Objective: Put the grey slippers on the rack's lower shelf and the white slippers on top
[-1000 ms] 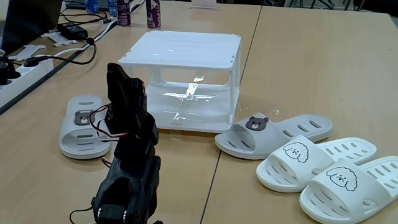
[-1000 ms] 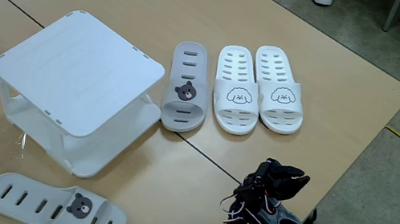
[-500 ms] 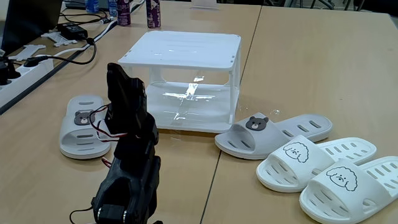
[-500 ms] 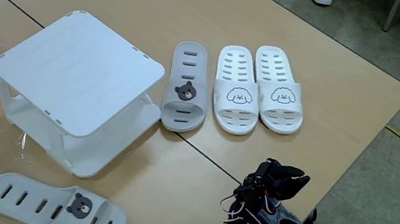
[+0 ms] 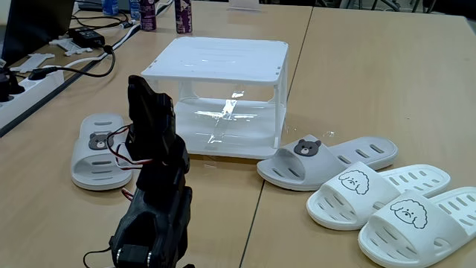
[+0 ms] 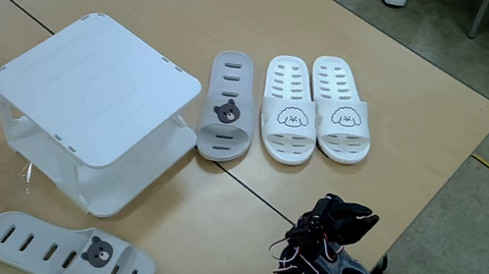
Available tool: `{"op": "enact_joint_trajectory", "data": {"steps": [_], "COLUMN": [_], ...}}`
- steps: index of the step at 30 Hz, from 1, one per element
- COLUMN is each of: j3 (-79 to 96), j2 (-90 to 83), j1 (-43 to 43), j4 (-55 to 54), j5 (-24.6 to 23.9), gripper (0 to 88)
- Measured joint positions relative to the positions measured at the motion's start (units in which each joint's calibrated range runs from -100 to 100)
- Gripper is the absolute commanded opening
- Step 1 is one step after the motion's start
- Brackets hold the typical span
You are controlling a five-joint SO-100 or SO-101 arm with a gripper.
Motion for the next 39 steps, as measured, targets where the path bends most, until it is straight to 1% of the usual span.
{"op": "enact_joint_trajectory", "data": {"steps": [9,11,15,19,21,25,27,28,29,31,32,33,34,36,39], "j3": [0.0,0.09,0.36,-0.54,-0.81,-0.9,-0.72,-0.54,-0.36,-0.27,-0.18,-0.54,-1.17,-4.13,-11.23], "j2": [0.16,4.21,23.51,46.27,60.45,82.23,91.3,94.43,96.91,99.46,100.7,101.86,103.18,105.9,112.08], "j1": [0.37,0.3,0.3,0.22,2.02,0.82,-3.22,-6.22,-11.39,-17.08,-20.97,-24.72,-27.04,-31.09,-33.86], "j4": [0.0,0.0,1.29,8.84,12.1,14.85,14.85,14.85,14.85,15.02,15.11,15.11,15.11,15.11,15.11], "j5": [0.0,0.0,0.0,0.0,0.0,0.0,0.0,0.0,0.0,0.0,0.0,0.0,0.0,0.0,0.0], "gripper": [2.3,2.5,2.3,2.3,2.6,2.9,3.0,3.0,3.0,3.2,4.6,8.1,11.6,15.1,15.4]}}
